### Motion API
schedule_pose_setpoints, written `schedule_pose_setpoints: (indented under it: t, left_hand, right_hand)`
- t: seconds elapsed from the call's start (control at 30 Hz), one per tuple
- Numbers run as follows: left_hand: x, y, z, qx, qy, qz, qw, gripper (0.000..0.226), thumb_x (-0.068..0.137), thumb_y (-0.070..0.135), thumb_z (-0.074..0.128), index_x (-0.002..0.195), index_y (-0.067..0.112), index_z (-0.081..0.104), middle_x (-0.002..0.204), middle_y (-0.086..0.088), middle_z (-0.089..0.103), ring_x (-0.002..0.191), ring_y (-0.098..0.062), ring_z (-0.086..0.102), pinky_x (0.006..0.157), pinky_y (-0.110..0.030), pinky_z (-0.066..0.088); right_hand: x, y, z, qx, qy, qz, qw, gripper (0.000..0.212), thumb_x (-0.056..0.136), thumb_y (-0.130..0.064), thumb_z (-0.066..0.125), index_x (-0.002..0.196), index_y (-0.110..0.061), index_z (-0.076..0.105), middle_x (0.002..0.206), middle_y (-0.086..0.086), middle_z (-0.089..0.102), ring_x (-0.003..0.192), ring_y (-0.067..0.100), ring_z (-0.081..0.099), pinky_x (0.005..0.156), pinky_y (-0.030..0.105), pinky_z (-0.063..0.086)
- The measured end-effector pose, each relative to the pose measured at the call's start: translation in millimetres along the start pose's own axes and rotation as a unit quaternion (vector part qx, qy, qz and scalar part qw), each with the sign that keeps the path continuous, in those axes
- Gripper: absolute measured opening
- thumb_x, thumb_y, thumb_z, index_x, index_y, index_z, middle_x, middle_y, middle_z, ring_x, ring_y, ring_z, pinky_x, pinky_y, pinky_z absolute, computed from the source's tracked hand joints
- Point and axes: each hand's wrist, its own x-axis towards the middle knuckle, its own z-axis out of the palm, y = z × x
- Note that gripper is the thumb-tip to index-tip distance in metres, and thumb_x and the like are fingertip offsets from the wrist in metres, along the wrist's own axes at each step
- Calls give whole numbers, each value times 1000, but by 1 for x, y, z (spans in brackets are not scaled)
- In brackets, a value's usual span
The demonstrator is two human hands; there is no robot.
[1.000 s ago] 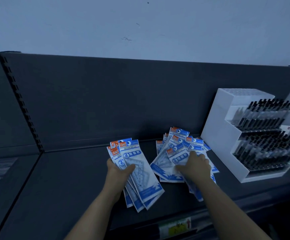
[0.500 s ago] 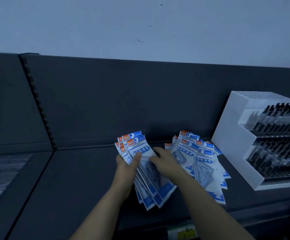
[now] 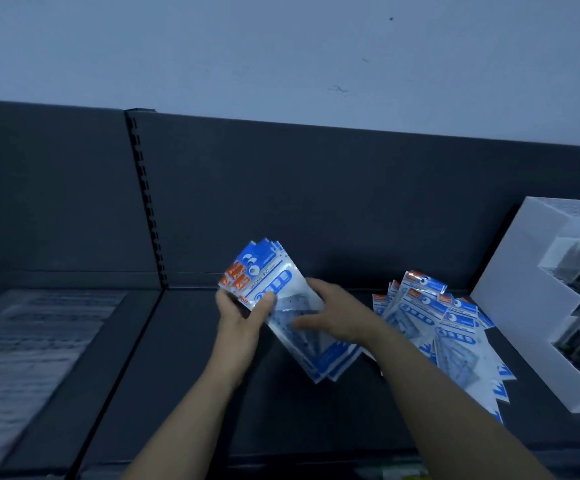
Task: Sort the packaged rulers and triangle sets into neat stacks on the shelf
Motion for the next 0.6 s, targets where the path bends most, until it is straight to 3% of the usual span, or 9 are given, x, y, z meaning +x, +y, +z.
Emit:
schedule_pose_setpoints:
  t: [0.07,0.13,0.17,0.23,0.33,0.5,0.6]
  left_hand:
    - [13,-1,-29,92,53,28,994,99,73,26,83,146,25,16,138,6,40,120,-2,47,99,-15,37]
    - [22,-4,-53,165,33,29,985,123,58,31,92,149,35,10,141,7,38,128,-8,42,106,-29,38]
    - [23,-4,-59,184,-4,10,983,123,55,29,93,148,40,13,136,8,45,121,-10,50,101,-33,44]
    - [22,-5,-65,207,-79,-43,974,102,62,18,90,142,39,32,111,3,62,91,-12,66,78,-30,57]
    - [20,-7,-69,244,-111,-58,962,63,71,9,83,122,30,51,95,-3,62,60,-8,60,51,-19,50]
    - [20,-8,-65,214,-147,-64,963,48,68,2,84,103,17,55,95,-7,63,67,-10,59,52,-17,51]
    - [18,-10,-56,245,-174,-42,953,46,65,5,85,96,17,54,87,-1,64,65,-6,57,56,-16,50]
  right_hand:
    - [9,-6,0,-174,-2,-20,985,46,75,-19,75,116,-30,57,108,-12,65,96,8,62,85,31,51]
    - [13,-12,13,-315,-17,-23,949,48,76,-26,69,120,-35,52,115,-10,63,102,15,58,87,34,49]
    - [15,-13,22,-360,-28,-25,932,50,78,-29,67,124,-35,50,119,-8,62,105,18,56,86,33,47]
    - [14,-14,36,-416,-35,-19,909,49,78,-33,67,124,-30,51,119,-4,62,107,21,55,82,31,42]
    - [7,-5,33,-445,7,35,895,50,72,-45,69,117,-30,55,112,-3,63,101,19,58,75,29,38]
    - [-12,25,21,-359,75,127,922,58,63,-48,74,117,-34,59,113,-4,55,105,18,56,89,32,45]
    - [-13,27,32,-237,78,121,961,45,64,-33,79,105,-32,61,106,-5,51,96,13,55,78,23,44]
